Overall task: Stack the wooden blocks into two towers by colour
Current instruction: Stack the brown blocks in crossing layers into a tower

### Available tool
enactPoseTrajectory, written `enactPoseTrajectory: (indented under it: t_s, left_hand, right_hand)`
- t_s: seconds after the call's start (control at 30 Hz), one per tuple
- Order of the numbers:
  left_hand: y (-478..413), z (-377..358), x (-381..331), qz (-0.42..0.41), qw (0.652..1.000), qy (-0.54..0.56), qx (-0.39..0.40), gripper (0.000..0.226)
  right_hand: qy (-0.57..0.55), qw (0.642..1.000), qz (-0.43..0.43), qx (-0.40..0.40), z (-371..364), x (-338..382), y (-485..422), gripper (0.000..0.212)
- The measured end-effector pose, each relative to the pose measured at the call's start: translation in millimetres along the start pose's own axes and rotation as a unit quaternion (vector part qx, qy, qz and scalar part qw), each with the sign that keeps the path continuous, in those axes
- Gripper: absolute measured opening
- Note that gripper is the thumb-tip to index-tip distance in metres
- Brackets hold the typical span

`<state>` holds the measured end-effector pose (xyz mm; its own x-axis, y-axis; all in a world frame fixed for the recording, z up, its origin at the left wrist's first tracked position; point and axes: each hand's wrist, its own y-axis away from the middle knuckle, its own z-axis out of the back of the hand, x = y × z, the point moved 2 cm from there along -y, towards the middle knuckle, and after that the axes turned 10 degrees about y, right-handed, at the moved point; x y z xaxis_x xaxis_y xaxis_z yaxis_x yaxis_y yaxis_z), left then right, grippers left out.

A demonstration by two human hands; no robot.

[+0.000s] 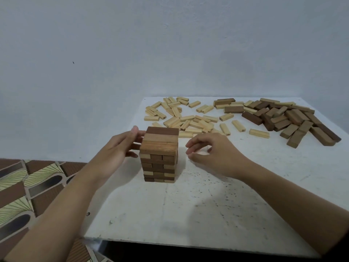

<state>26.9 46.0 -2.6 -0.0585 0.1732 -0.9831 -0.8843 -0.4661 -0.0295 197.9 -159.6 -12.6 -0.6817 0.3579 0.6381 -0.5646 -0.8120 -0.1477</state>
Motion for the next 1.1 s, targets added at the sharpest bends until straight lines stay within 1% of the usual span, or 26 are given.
enactPoseTrajectory:
  t_s: [0.03, 0.1, 0.27, 0.43, 0.6, 0.7, 0.87, 0.93, 1.03, 1.1]
  left_hand:
    - [2, -4, 2, 0.013, 1.000, -0.005, -0.007, 0.055]
    - [4, -10, 5, 0.030, 0.999, -0.024, -0.013, 0.055]
    - [2, -13, 6, 0.038, 0.999, -0.022, -0.019, 0.056]
    - [3, -15, 4, 0.040, 0.999, -0.022, -0.026, 0.054]
    - [2, -13, 5, 0.043, 0.999, -0.025, -0.019, 0.059]
    - [1, -12, 6, 0.044, 0.999, -0.030, -0.006, 0.067]
    - [1, -11, 6, 0.053, 0.998, -0.038, -0.013, 0.068]
    - [2, -12, 5, 0.054, 0.998, -0.039, -0.014, 0.065]
    - [4, -14, 3, 0.053, 0.997, -0.044, -0.023, 0.054]
    - [4, -15, 1, 0.056, 0.997, -0.045, -0.027, 0.053]
  right_hand:
    - [0.010, 1.000, 0.004, -0.001, -3, -1, -2, 0.016]
    - [0.016, 1.000, 0.015, -0.001, -7, -3, -5, 0.017]
    - [0.024, 0.999, 0.034, 0.017, -12, -2, -13, 0.025]
    - [0.022, 0.999, 0.042, 0.014, -14, 0, -15, 0.026]
    - [0.030, 0.999, 0.038, 0.018, -16, 1, -15, 0.026]
    - [0.031, 0.999, 0.034, 0.017, -17, 1, -14, 0.025]
    - [0.033, 0.999, 0.037, 0.019, -18, 1, -14, 0.024]
    - [0.035, 0.998, 0.038, 0.022, -19, 1, -15, 0.023]
    - [0.032, 0.998, 0.039, 0.025, -19, 1, -16, 0.024]
    - [0.032, 0.998, 0.041, 0.028, -18, 0, -17, 0.025]
